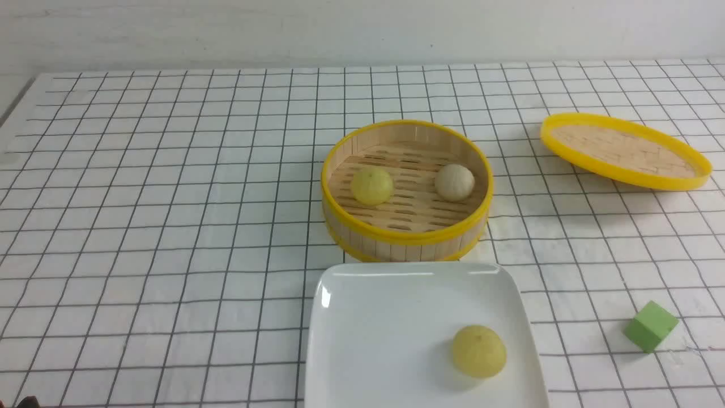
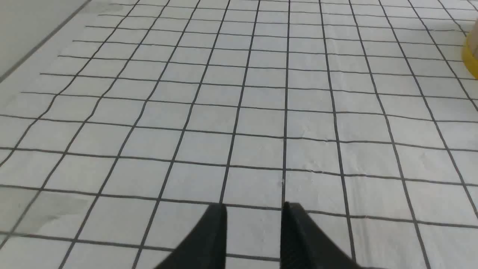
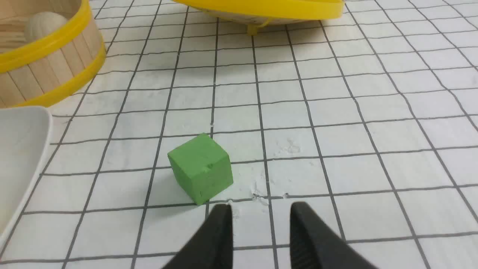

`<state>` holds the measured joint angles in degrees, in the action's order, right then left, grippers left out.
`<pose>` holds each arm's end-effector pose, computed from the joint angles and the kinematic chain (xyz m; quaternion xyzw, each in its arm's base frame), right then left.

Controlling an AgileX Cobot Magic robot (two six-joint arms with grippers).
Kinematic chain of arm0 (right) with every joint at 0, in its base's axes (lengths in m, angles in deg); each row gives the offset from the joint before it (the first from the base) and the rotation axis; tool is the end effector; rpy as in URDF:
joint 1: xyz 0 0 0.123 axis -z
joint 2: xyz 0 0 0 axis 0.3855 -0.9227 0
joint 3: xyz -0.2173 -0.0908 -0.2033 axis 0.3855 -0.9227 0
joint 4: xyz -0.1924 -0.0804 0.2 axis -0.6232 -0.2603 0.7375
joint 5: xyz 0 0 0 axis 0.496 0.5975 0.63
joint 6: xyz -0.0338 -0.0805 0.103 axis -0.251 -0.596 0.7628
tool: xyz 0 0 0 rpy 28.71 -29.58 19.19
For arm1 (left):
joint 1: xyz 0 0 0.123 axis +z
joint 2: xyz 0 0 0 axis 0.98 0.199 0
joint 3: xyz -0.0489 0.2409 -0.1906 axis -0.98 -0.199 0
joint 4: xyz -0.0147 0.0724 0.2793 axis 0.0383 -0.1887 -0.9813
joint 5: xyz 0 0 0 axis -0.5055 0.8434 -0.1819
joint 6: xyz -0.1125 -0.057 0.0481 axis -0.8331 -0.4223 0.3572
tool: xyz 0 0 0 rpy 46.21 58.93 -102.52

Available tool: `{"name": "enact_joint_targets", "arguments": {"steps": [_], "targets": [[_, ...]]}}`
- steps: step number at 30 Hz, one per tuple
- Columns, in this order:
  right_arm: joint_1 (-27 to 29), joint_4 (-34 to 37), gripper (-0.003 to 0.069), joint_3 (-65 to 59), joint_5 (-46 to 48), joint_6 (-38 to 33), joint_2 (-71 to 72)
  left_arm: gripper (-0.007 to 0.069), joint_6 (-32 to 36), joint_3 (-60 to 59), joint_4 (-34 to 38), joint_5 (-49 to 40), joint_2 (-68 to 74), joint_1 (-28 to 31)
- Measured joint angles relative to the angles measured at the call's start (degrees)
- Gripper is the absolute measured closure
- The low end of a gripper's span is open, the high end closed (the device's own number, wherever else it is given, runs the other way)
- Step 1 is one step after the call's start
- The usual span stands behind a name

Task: Put the steamed buns into the plate on the white-black tablecloth.
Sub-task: 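Reach toward a bun in the bamboo steamer with the right gripper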

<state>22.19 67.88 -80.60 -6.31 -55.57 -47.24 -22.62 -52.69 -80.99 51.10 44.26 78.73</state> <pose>0.1050 0.0000 0.1578 0.0429 0.8084 0.0318 0.5862 0.1060 0.0090 0.1585 -0.0268 0.8023 0.0219 0.5959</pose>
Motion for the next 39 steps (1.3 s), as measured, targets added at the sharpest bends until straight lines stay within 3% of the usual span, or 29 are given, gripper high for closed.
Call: {"name": "enact_joint_targets", "arguments": {"steps": [17,30,34,37,38,39], "targets": [[0.0,0.0,0.0419,0.0,0.0,0.0,0.0,0.0384,0.0,0.0,-5.3,-0.3,0.0,0.0],[0.0,0.0,0.0419,0.0,0.0,0.0,0.0,0.0385,-0.1,0.0,-5.0,-0.3,0.0,0.0],[0.0,1.0,0.0419,0.0,-0.2,0.5,0.0,0.0385,-3.0,0.0,2.1,0.0,0.0,0.0],[0.0,11.6,0.0419,-0.1,-0.2,7.2,0.0,0.0385,-13.9,0.0,20.5,0.1,0.0,0.0],[0.0,13.4,0.0419,-0.1,-0.2,7.8,0.0,0.0385,-14.5,0.0,20.5,0.1,0.0,0.0],[0.0,20.5,0.0419,-0.2,-0.2,12.1,0.0,0.0385,-19.4,0.0,28.4,0.0,0.0,0.0]]}}
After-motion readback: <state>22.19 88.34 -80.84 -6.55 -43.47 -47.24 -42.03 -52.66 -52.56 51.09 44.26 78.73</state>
